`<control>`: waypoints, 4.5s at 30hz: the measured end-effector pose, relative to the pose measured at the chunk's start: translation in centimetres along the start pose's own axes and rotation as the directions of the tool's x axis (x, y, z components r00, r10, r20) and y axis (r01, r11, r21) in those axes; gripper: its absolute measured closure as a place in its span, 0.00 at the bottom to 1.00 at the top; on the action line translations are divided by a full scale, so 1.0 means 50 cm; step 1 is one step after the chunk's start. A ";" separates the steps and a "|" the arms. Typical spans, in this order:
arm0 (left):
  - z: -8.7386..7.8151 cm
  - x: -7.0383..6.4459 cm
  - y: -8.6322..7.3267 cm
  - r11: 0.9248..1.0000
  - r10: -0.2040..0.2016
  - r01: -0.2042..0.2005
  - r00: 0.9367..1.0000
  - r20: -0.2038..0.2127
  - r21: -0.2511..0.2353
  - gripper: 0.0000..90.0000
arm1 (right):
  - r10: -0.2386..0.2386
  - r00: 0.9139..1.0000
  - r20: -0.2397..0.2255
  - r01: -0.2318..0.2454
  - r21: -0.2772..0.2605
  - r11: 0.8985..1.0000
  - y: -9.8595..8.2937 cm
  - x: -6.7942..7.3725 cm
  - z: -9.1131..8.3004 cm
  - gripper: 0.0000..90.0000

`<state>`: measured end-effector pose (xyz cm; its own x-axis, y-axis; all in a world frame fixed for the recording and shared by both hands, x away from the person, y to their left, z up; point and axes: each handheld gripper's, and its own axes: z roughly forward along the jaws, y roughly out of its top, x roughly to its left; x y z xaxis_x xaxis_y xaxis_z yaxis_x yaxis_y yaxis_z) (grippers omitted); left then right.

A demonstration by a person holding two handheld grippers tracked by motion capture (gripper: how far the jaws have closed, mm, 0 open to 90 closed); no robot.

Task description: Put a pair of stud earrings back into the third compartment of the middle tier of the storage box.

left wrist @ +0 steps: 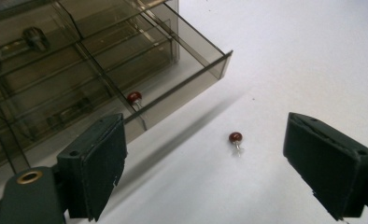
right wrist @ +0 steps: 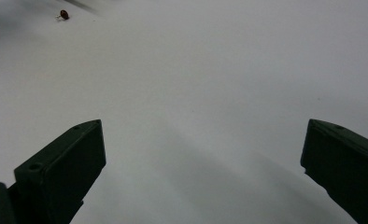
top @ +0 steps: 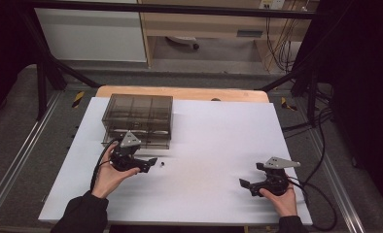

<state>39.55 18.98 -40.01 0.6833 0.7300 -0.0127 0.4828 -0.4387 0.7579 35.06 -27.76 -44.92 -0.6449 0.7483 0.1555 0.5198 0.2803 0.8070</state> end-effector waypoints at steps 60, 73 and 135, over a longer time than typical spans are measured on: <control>0.109 -0.043 -0.030 0.995 0.001 -0.004 1.000 0.028 0.104 0.88 | -0.001 1.000 0.003 0.001 0.006 1.000 -0.001 0.000 0.001 0.01; 0.104 -0.038 -0.030 0.995 -0.007 0.002 0.999 0.053 0.098 0.90 | -0.004 1.000 0.003 0.004 0.010 1.000 -0.001 0.000 0.001 0.01; -0.027 -0.009 0.011 0.999 -0.037 0.034 0.996 0.082 0.037 0.90 | -0.003 1.000 0.004 0.003 0.014 1.000 -0.001 0.000 0.001 0.01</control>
<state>38.78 19.09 -38.70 0.7074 0.7006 -0.0940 0.5258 -0.4326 0.7324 35.07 -27.75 -45.00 -0.6437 0.7503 0.1508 0.5262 0.2908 0.7991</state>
